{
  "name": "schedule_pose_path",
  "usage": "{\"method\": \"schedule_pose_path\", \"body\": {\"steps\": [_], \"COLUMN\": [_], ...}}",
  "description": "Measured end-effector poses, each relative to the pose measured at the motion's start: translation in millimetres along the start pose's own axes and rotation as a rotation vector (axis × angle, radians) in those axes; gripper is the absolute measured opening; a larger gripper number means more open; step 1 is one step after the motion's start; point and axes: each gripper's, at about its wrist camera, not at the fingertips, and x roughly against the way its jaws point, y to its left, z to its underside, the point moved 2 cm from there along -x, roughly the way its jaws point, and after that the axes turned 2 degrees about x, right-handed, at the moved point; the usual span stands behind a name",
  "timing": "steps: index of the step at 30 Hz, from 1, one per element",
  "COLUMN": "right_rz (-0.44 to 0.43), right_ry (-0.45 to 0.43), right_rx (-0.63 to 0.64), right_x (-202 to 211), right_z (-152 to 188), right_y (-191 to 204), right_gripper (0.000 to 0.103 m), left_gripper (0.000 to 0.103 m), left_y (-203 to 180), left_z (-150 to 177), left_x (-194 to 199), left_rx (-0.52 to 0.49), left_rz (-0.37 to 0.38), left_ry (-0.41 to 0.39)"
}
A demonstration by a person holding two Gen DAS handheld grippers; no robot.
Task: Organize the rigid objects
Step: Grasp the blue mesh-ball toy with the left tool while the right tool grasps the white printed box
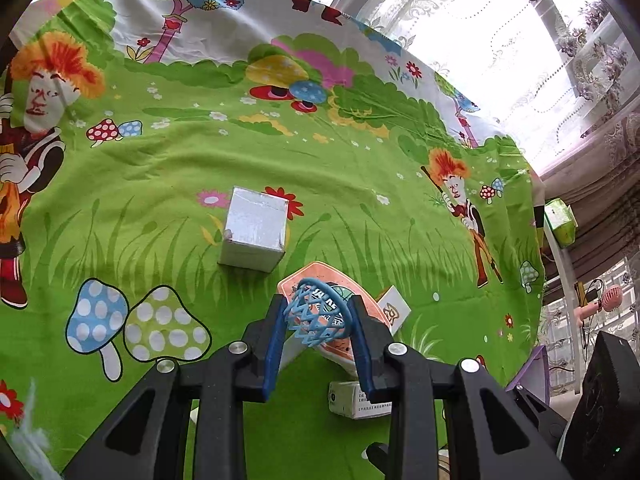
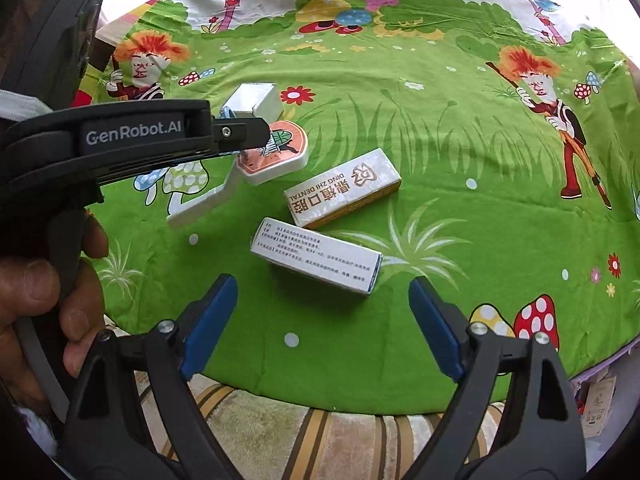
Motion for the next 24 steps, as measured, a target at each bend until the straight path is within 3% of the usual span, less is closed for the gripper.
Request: {"method": "schedule_pose_path", "body": {"steps": [9, 20, 24], "right_rz": [0.049, 0.119, 0.112], "right_ry": [0.018, 0.084, 0.079], "right_rx": [-0.077, -0.178, -0.188], "right_x": [-15, -35, -33], "right_z": [-14, -15, -12], "right_y": [8, -6, -10], "right_gripper": [0.092, 0.092, 0.079], "left_gripper": [0.032, 0.032, 0.032], "left_y": [9, 10, 4], "left_z": [-1, 6, 11], "left_x": [19, 17, 17], "left_rx": [0.006, 0.009, 0.000], "left_rz": [-0.013, -0.001, -0.003], "left_ry": [-0.076, -0.074, -0.071]}}
